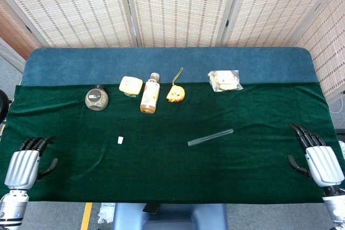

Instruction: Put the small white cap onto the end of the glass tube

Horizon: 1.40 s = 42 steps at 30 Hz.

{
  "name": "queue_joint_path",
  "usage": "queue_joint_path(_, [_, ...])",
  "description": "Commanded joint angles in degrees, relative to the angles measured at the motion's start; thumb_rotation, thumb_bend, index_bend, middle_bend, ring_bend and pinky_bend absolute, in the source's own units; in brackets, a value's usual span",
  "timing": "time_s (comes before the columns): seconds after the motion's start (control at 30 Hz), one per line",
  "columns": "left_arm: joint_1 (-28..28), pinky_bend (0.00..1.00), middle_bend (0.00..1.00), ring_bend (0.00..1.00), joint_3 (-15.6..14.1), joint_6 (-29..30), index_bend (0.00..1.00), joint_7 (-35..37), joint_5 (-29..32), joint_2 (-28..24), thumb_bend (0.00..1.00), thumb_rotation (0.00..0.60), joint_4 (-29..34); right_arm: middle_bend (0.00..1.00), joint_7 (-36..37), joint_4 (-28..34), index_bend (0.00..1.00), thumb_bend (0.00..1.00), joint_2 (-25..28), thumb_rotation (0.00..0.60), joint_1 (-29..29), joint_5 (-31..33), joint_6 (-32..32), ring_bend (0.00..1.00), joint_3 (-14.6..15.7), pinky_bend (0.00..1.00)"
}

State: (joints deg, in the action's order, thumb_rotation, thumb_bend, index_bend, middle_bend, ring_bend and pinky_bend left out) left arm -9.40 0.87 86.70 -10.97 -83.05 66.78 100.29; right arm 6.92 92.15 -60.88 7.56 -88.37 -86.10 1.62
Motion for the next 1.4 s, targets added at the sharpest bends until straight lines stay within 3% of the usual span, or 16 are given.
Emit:
queue_joint_path(0.03, [-0.03, 0.24, 0.37, 0.28, 0.24, -0.33, 0.26, 0.18, 0.00, 0.53, 0.38, 0.600, -0.36, 0.11, -0.25, 0.42, 0.04, 0.45, 0.04, 0.600, 0.17, -0.11, 0.18, 0.14, -0.51, 0.16])
queue_joint_path(0.33, [-0.33, 0.26, 0.38, 0.32, 1.34, -0.42, 0.26, 1.29, -1.39, 1.58, 0.39, 0.600, -2.17, 0.12, -0.80, 1.65, 0.04, 0.45, 0.24, 0.600, -0.17, -0.63, -0.28, 0.16, -1.68, 0.16])
queue_joint_path(0.57, [-3.29, 0.41, 0.54, 0.47, 2.88, -3.06, 0.30, 2.23, -3.34, 2.34, 0.41, 0.600, -4.83, 0.13, -0.98, 2.45, 0.04, 0.45, 0.40, 0.600, -0.20, -0.65, 0.24, 0.19, -2.05, 0.16])
queue_joint_path(0.9, [-16.56, 0.75, 0.86, 0.78, 4.92, -22.54, 0.32, 1.68, -3.34, 2.97, 0.45, 0.600, -8.45, 0.16, -2.09, 3.90, 0.04, 0.45, 0.55, 0.600, -0.10, -0.62, 1.41, 0.23, -2.53, 0.17])
queue_joint_path(1.13, [-21.75, 0.82, 0.97, 0.88, 5.45, -31.00, 0.28, 0.25, 0.22, 4.79, 0.47, 0.600, -8.94, 0.18, -2.18, 3.91, 0.04, 0.45, 0.30, 0.600, 0.15, -0.31, 2.02, 0.25, -3.19, 0.17])
queue_joint_path(1.4, [-25.58, 0.83, 0.98, 0.89, 5.36, -39.06, 0.27, -3.05, 8.52, 7.21, 0.56, 0.600, -10.81, 0.18, -1.82, 3.68, 0.04, 0.45, 0.20, 0.600, 0.59, -0.05, 2.99, 0.26, -3.71, 0.17])
